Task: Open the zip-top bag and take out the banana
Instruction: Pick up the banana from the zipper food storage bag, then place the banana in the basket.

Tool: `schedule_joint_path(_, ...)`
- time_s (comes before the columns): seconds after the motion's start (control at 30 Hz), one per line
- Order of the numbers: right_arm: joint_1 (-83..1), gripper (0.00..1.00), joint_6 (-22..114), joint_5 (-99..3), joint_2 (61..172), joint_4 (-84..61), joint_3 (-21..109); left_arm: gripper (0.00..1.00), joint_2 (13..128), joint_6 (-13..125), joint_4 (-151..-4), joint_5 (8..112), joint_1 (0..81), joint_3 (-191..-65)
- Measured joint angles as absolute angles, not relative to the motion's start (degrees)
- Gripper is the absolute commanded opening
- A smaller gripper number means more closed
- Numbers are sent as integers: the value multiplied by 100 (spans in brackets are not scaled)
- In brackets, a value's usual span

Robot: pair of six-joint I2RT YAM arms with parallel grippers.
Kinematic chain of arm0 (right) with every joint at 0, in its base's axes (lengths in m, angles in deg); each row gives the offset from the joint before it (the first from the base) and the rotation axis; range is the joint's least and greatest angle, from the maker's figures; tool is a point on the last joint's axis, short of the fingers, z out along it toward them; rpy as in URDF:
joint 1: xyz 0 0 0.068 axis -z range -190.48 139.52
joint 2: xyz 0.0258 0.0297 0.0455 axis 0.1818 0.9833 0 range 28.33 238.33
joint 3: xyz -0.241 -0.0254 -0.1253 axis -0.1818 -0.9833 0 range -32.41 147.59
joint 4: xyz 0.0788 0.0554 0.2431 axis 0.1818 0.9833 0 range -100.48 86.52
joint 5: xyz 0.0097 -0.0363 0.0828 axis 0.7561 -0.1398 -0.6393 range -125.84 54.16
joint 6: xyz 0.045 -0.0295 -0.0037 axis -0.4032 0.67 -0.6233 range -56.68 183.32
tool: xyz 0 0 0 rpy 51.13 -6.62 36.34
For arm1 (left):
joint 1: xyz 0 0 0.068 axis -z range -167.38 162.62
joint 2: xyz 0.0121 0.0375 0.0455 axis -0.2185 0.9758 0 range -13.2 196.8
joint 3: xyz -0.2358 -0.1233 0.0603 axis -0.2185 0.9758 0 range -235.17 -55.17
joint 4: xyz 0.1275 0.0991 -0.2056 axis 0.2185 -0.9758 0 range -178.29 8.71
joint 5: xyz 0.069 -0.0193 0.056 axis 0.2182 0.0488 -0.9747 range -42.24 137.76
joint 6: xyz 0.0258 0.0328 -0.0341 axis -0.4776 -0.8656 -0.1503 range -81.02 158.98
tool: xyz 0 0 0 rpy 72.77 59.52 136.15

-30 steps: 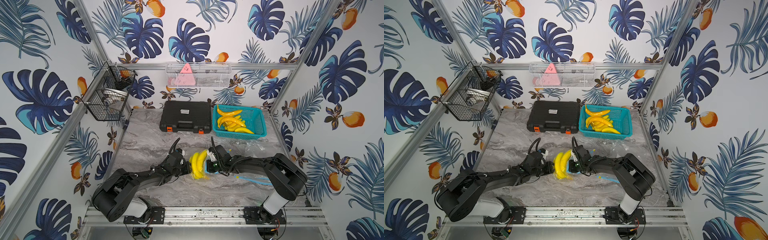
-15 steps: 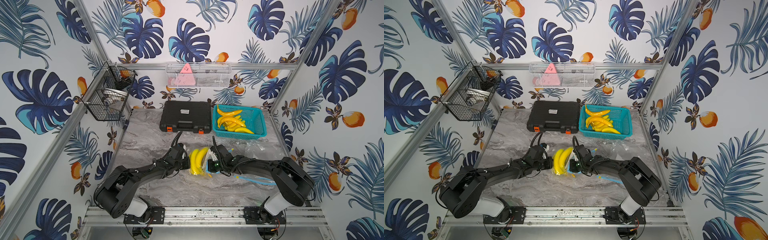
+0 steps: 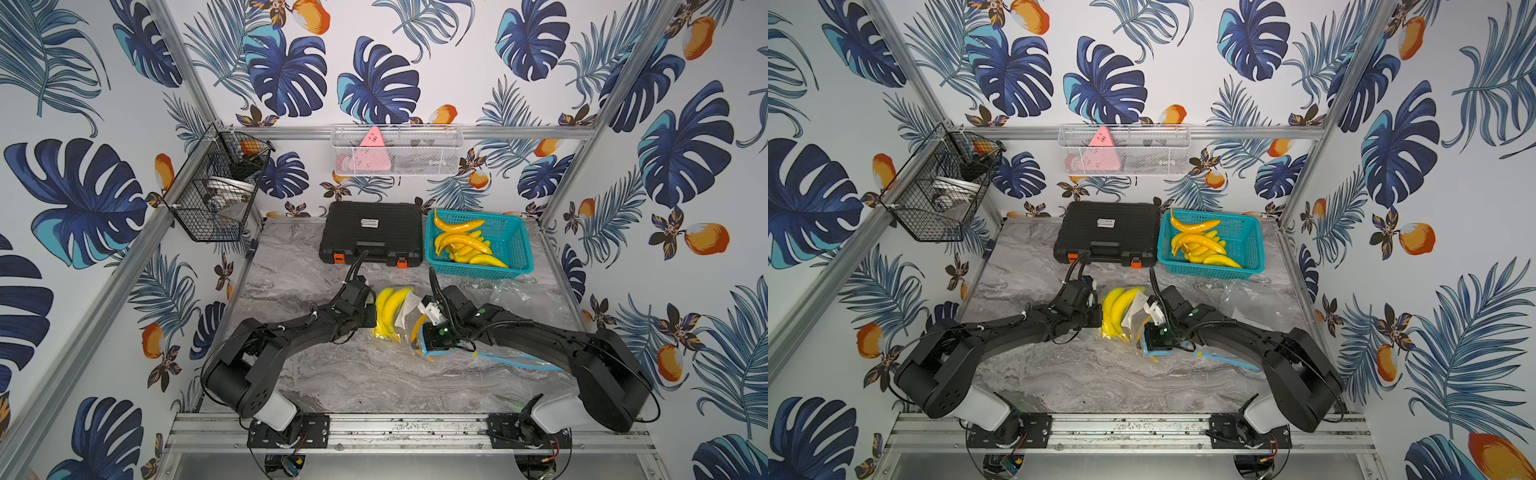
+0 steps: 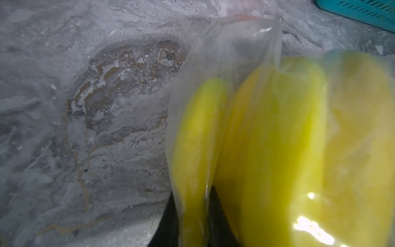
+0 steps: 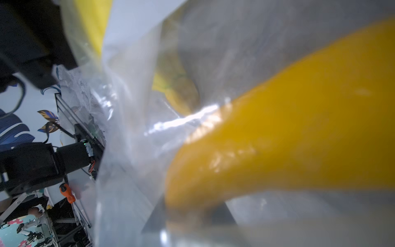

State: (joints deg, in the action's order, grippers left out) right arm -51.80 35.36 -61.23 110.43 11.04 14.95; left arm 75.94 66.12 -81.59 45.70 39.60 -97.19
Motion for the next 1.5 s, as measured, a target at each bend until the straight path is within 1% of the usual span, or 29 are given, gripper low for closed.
schedule_joint_path(0.2,-4917,29,3687,-6005,10071,1688,1398,0,7592,6402,-8025,4120,3916,-9706)
schedule_joint_path(0.4,-4885,30,3888,-5624,9944,2531,1486,0,7590,6277,-8093,3713,3796,-9815)
schedule_joint_path(0.57,-4666,30,3984,-5666,9633,2964,1477,0,7601,6170,-8235,3575,3772,-9942)
schedule_joint_path(0.63,-4657,30,3982,-5736,9310,3159,1484,0,7601,6159,-8244,3578,3766,-9946)
schedule_joint_path(0.73,-4638,32,3848,-5705,8438,3530,1573,0,7609,6159,-8279,3584,3753,-9970)
schedule_joint_path(0.8,-4555,34,3829,-5493,7964,3701,1750,0,7627,6162,-8285,3599,3744,-9983)
schedule_joint_path(0.87,-4303,35,3831,-5120,7837,3795,2028,0,7651,6164,-8270,3626,3731,-9983)
schedule_joint_path(0.97,-3490,33,3960,-4883,8549,3436,2369,0,7712,6175,-8257,3669,3722,-10016)
schedule_joint_path(1.07,-2550,31,4176,-4881,9865,2680,2808,0,7692,6179,-8228,3717,3718,-9999)
schedule_joint_path(1.13,-2231,35,4349,-4811,10669,2306,3304,0,7640,6183,-8226,3750,3718,-9955)
schedule_joint_path(1.23,-1853,35,4633,-4892,11869,1587,4216,0,7598,6183,-8242,3792,3718,-9948)
schedule_joint_path(1.27,-1683,40,4640,-4883,12289,1347,4498,0,7594,6183,-8250,3807,3718,-9951)
schedule_joint_path(1.3,-1521,47,4644,-4877,12658,1200,4732,0,7594,6183,-8261,3818,3718,-9957)
schedule_joint_path(1.37,-1274,54,4651,-5008,13294,1159,5184,0,7594,6183,-8283,3844,3718,-9975)
schedule_joint_path(1.4,-1215,63,4675,-5098,13539,1141,5368,0,7596,6183,-8283,3860,3718,-9977)
schedule_joint_path(1.5,-1178,77,4784,-5340,13815,1084,5547,0,7620,6186,-8283,3901,3718,-9977)
